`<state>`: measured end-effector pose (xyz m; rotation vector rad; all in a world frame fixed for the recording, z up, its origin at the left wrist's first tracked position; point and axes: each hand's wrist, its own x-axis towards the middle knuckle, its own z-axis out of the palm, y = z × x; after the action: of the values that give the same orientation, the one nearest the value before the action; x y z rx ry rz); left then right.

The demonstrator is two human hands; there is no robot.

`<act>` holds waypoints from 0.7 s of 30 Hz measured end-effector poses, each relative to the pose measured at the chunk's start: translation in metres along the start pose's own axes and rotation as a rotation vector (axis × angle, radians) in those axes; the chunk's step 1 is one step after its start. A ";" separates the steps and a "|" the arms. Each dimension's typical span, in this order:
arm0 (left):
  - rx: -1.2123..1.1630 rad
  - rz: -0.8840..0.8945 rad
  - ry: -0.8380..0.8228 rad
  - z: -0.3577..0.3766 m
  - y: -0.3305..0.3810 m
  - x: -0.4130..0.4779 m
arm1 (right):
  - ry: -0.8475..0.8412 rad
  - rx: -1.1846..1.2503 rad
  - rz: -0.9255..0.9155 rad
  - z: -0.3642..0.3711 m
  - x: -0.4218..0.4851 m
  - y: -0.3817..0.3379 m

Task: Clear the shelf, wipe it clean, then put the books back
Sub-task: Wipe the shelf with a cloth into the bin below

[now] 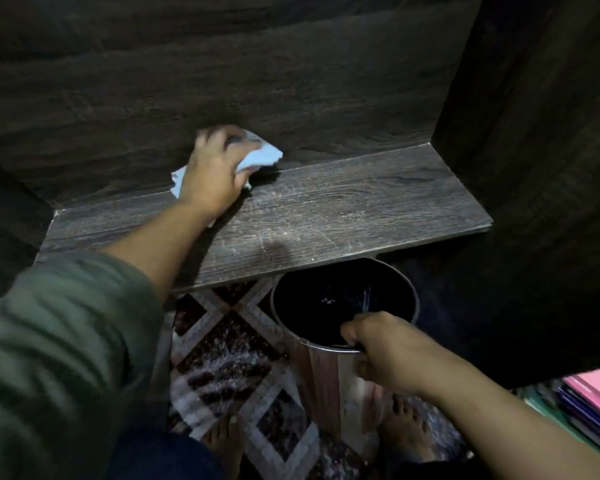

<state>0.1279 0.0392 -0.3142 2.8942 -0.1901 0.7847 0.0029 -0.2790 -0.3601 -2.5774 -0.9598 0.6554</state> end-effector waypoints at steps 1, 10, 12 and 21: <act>0.055 0.039 -0.068 0.009 0.000 -0.003 | 0.011 0.001 0.002 0.000 0.001 0.000; -0.364 -0.156 -0.349 0.022 0.034 -0.019 | 0.027 -0.076 -0.060 -0.005 0.001 -0.001; -0.318 -0.061 -0.382 0.018 0.050 -0.034 | 0.022 -0.084 -0.060 -0.005 0.000 -0.002; -0.440 0.219 -0.365 -0.017 0.110 -0.095 | -0.026 -0.095 -0.083 -0.004 0.000 -0.004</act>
<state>0.0211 -0.0575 -0.3369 2.5848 -0.6378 0.1904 0.0029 -0.2762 -0.3555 -2.6004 -1.1257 0.6369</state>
